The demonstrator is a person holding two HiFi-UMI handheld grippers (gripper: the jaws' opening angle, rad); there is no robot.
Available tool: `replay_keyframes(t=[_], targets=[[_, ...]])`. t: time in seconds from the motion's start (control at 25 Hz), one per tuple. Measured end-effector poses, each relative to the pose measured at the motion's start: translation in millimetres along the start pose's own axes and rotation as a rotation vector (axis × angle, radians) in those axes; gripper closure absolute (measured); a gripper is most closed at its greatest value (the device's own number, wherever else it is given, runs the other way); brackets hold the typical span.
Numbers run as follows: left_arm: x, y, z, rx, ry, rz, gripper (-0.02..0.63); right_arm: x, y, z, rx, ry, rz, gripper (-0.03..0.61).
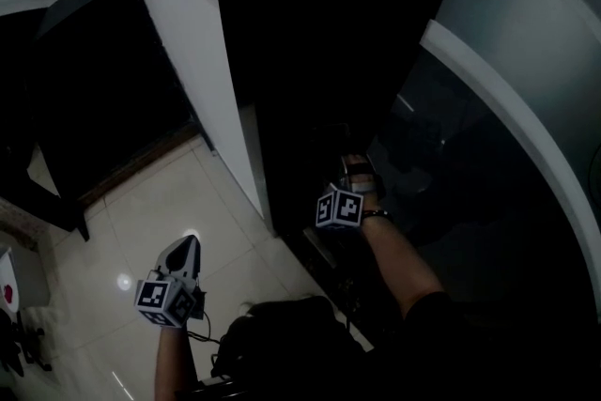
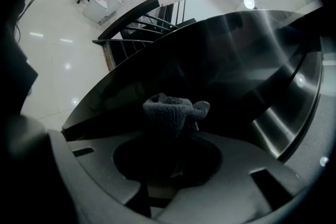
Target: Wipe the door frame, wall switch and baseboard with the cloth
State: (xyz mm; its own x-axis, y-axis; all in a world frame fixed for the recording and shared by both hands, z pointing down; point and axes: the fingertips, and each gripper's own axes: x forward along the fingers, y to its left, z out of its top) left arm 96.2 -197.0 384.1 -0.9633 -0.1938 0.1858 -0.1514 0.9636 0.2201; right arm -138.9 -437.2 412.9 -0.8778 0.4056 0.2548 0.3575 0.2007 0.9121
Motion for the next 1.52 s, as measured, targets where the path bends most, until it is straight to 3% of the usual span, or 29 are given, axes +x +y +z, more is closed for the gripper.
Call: replay_keyframes(t=[0.6,1.08,1.52], targets=[[-6.6,8.9,-15.9,-0.013,0.032,0.063,0.611,8.8,54.8,-21.8,-0.002,0.018,0.098,0.483],[13.4,-5.1,-22.1,-0.033,0.031,0.051,0.611,15.6,100.1,-32.2,0.003,0.025,0.205,0.483],[-13.3,-3.1,-42.6,-0.067,0.092,0.157,0.611,26.6,143.5,-54.2,0.058,0.052,0.286,0.483]])
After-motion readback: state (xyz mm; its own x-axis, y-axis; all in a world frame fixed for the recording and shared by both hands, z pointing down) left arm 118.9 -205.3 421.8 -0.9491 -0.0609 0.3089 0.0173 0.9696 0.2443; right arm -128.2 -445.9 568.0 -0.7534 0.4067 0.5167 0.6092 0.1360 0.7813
